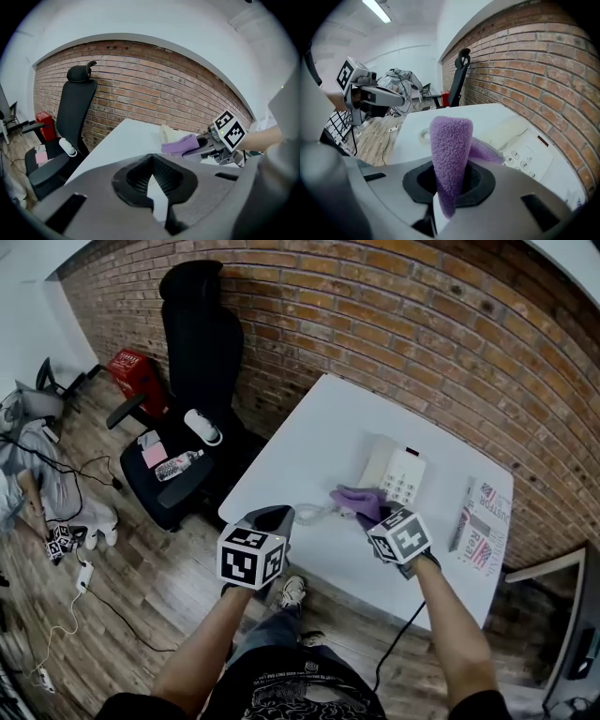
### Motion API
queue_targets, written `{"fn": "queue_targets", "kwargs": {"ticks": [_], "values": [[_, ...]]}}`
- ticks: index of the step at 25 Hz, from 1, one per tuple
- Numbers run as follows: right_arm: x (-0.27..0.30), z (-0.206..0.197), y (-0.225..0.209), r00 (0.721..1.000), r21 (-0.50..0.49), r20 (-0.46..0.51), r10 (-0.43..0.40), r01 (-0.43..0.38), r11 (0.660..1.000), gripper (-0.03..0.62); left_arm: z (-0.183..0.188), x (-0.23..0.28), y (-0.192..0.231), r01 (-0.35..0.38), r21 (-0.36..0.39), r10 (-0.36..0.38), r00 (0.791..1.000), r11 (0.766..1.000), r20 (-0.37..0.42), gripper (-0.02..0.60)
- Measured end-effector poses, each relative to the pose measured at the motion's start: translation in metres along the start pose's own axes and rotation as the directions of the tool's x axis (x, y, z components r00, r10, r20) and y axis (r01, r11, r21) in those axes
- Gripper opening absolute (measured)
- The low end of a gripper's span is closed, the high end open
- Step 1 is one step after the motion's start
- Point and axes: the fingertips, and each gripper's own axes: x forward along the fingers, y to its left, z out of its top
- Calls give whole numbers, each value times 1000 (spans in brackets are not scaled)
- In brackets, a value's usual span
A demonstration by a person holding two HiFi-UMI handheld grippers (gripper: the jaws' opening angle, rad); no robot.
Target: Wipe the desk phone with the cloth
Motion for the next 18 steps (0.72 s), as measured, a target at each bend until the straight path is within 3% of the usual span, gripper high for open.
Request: {"fn": "queue_targets", "kwargs": {"ticks": [4,10,18], "values": [[-19,17,-9,999,-35,45,3,-2,999,44,-1,-5,5,-20,-6,20,1000,1000,4,5],[-53,54,-58,992,-17,119,-50,52,998,44,0,0,15,-31,-13,31,1000,999,-6,5],[-60,88,-127,985,-12,131,-110,113,994,44,21,40,23,-10,-8,10,1000,1000,-18,5]]}}
